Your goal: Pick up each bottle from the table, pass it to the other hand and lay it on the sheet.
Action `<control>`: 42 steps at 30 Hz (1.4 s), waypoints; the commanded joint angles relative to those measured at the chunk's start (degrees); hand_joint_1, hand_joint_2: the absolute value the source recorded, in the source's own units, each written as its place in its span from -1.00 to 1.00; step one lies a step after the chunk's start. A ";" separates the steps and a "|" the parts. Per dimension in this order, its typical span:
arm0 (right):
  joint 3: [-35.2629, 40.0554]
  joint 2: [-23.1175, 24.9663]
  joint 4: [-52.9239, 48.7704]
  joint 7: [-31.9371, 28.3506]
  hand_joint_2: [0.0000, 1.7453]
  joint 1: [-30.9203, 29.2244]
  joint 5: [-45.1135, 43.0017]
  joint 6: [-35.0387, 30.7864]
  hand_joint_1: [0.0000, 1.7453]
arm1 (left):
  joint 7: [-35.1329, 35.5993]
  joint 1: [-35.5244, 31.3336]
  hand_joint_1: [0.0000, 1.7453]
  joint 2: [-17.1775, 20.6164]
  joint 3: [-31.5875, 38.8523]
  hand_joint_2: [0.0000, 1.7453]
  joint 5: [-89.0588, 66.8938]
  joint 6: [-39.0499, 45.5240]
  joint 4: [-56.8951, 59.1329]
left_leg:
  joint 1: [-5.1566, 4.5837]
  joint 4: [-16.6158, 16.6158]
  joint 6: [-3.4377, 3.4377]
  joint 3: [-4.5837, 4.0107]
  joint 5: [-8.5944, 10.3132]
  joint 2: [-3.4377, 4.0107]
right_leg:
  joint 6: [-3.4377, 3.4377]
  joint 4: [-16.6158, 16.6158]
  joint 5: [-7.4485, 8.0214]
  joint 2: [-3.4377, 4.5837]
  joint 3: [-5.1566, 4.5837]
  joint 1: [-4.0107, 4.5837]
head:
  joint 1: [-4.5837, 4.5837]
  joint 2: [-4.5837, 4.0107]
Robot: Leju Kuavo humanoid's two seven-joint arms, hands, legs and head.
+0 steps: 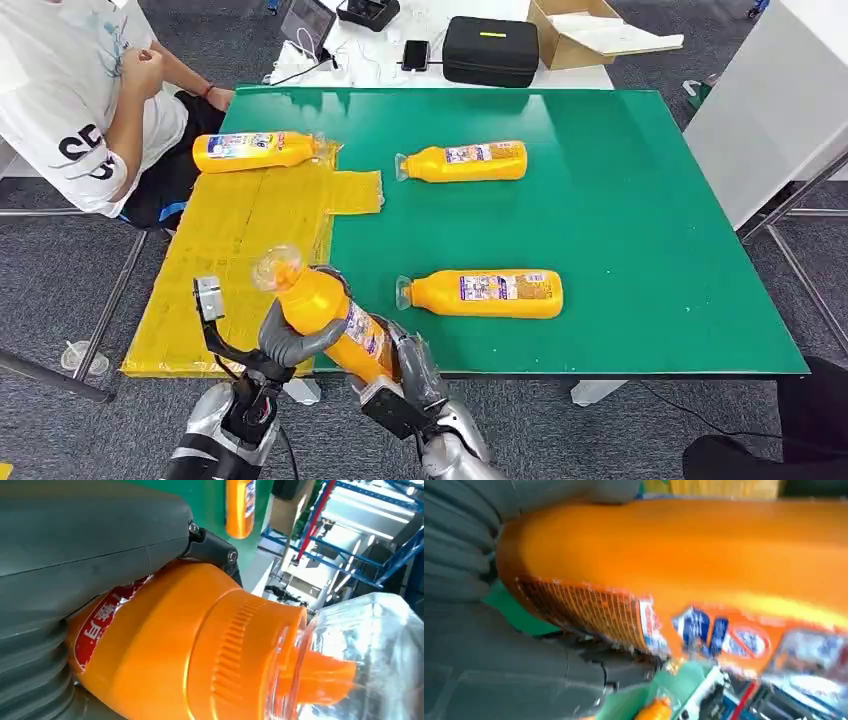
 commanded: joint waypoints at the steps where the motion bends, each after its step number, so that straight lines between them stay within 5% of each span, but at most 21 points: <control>1: -2.27 -0.17 -3.10 -0.13 1.00 -2.43 -0.16 -0.08 1.00 | 0.44 -1.82 1.00 0.52 -2.10 1.00 -0.46 -0.02 0.56 | -0.01 0.01 0.04 0.12 -0.05 0.02 | -0.07 0.01 -0.05 -0.05 0.13 0.01 | 0.00 0.00; 3: -2.71 -0.04 -3.25 -0.13 1.00 -2.34 -0.24 -0.28 1.00 | 0.74 -1.92 1.00 0.47 -1.95 1.00 -0.19 0.18 0.86 | 0.01 0.02 0.04 0.15 -0.07 0.06 | -0.09 -0.01 -0.05 -0.02 0.17 0.04 | 0.00 0.00; 4: -2.93 -0.01 -3.93 -0.13 1.00 -2.12 -0.53 -0.65 0.60 | 0.74 -1.98 1.00 0.41 -1.64 1.00 -0.15 0.78 0.99 | 0.03 0.03 0.05 0.28 -0.13 0.09 | -0.12 -0.01 -0.10 -0.01 0.30 0.07 | 0.00 0.02; 5: -2.97 -0.05 -4.60 -0.13 1.00 -1.94 -0.87 -0.62 -0.82 | 0.71 -2.04 1.00 0.40 -1.47 1.00 -0.10 0.97 1.02 | 0.03 0.01 0.04 0.19 -0.09 0.07 | -0.09 -0.02 -0.06 -0.01 0.21 0.06 | 0.00 0.02; 6: -3.12 -0.10 -6.27 -0.13 1.00 -1.55 -1.96 -0.05 -1.00 | 0.76 -2.24 1.00 0.49 -1.03 1.00 -0.14 1.55 1.04 | 0.00 0.00 0.03 0.13 -0.06 0.05 | -0.07 0.00 -0.04 -0.02 0.14 0.02 | 0.00 0.00; 7: -2.97 -0.42 -6.84 -0.13 -1.00 -1.64 -2.82 1.78 -1.00 | 0.70 -2.50 1.00 0.48 -0.31 1.00 -0.16 2.50 0.98 | 0.03 0.04 0.04 0.19 -0.10 0.06 | -0.10 0.01 -0.08 -0.02 0.21 0.06 | 0.00 0.02; 13: -5.09 -2.76 -21.83 0.69 -1.00 1.34 -13.12 18.54 -1.00 | -2.84 -6.79 1.00 1.13 6.69 1.00 -6.26 12.42 2.57 | 0.03 0.04 0.03 0.03 -0.02 -0.01 | -0.07 0.02 -0.03 -0.07 0.06 0.05 | -0.02 0.02; 18: -5.13 -2.97 -23.12 1.34 -1.00 1.99 -13.20 19.06 -1.00 | -2.78 -7.34 1.00 1.05 7.31 1.00 -6.75 12.26 3.21 | 0.04 0.00 0.03 0.16 -0.02 -0.05 | -0.09 -0.03 -0.05 -0.13 0.18 0.07 | 0.00 0.02; 25: -5.71 -4.24 -33.43 0.07 -1.00 5.26 -16.17 21.51 -1.00 | -10.77 -12.41 1.00 1.47 14.31 1.00 -24.03 32.30 8.29 | 0.07 0.03 0.02 0.19 -0.05 -0.08 | -0.11 -0.02 -0.08 -0.17 0.25 0.10 | 0.00 0.00; 36: -5.60 -4.28 -33.94 0.11 -1.00 5.55 -16.21 21.46 -1.00 | -10.68 -12.52 1.00 1.21 14.66 1.00 -24.35 32.46 8.30 | 0.02 -0.01 0.02 0.13 -0.01 -0.02 | -0.05 -0.03 -0.03 -0.08 0.15 0.04 | 0.00 0.00; 42: -5.27 -4.07 -38.48 -0.13 -1.00 6.51 -20.29 18.81 -1.00 | -14.95 -14.92 1.00 5.20 11.33 1.00 -55.28 64.08 7.10 | 0.08 0.06 0.02 0.19 -0.08 0.01 | -0.13 0.01 -0.09 -0.09 0.23 0.12 | 0.00 0.00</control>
